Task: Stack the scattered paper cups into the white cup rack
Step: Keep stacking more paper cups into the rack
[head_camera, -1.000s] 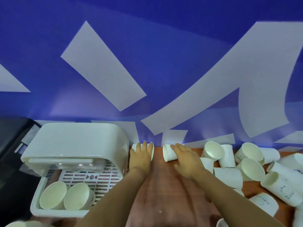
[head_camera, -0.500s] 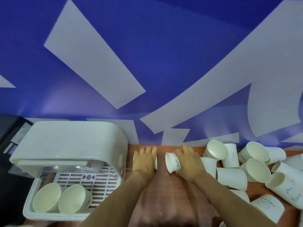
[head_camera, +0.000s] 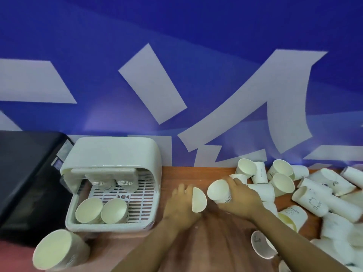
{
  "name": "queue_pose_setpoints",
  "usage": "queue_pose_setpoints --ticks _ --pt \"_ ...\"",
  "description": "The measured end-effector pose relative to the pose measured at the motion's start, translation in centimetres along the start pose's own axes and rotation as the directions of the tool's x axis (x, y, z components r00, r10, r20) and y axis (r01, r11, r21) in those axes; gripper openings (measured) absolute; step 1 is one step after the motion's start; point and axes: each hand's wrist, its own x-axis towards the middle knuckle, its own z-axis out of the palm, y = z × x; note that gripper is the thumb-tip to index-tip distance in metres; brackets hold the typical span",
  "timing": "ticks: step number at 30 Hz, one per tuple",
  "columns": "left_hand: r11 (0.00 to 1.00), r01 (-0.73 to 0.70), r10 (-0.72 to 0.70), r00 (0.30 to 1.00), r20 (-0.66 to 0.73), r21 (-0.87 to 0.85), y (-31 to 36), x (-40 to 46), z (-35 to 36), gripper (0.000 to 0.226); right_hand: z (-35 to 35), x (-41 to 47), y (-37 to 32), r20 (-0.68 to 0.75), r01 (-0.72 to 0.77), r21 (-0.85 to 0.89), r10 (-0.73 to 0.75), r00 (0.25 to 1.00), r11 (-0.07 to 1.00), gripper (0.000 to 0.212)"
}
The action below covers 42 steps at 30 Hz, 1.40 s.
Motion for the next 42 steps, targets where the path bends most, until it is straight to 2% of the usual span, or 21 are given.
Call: queue_pose_setpoints --ticks 4,6,9,13,17,21,29,42 --pt "0.999 -0.029 0.026 0.995 -0.097 -0.024 -1.1 -3.4 -2.9 0.074 -0.8 -2.8 -3.2 -0.057 0.005 0.09 0.0 0.998 0.996 0.069" --pt "0.998 -0.043 0.039 0.993 -0.116 -0.039 -1.9 -5.0 -4.3 0.081 -0.8 -4.0 -5.1 -0.086 0.013 0.101 -0.005 0.996 0.995 0.071" --pt "0.996 -0.042 0.032 0.99 -0.138 -0.073 -3.5 -7.9 -6.1 0.082 -0.4 -5.7 -8.0 -0.068 0.06 0.116 -0.052 0.996 0.991 0.08" --pt "0.999 -0.031 0.026 0.988 -0.154 -0.026 -6.4 -11.5 -8.3 0.077 0.5 -7.4 -11.8 -0.019 0.119 0.112 -0.118 0.993 0.987 0.08" --pt "0.999 0.028 -0.03 0.99 -0.14 -0.016 -10.6 -14.6 -11.0 0.084 1.5 -7.8 -16.0 0.004 0.152 0.098 -0.153 0.988 0.984 0.078" --pt "0.994 0.108 -0.11 0.977 -0.181 -0.023 -14.7 -16.5 -13.6 0.085 2.8 -7.6 -20.3 -0.037 0.185 0.15 -0.181 0.983 0.971 0.078" --pt "0.981 0.196 -0.191 0.961 -0.199 0.005 -19.6 -16.2 -16.2 0.077 5.1 -6.6 -26.4 -0.073 0.195 0.219 -0.184 0.98 0.956 0.085" --pt "0.972 0.174 -0.16 0.982 -0.098 0.158 -23.1 -11.9 -14.8 0.081 8.2 -3.0 -29.0 0.022 0.077 0.178 -0.082 0.996 0.981 0.086"
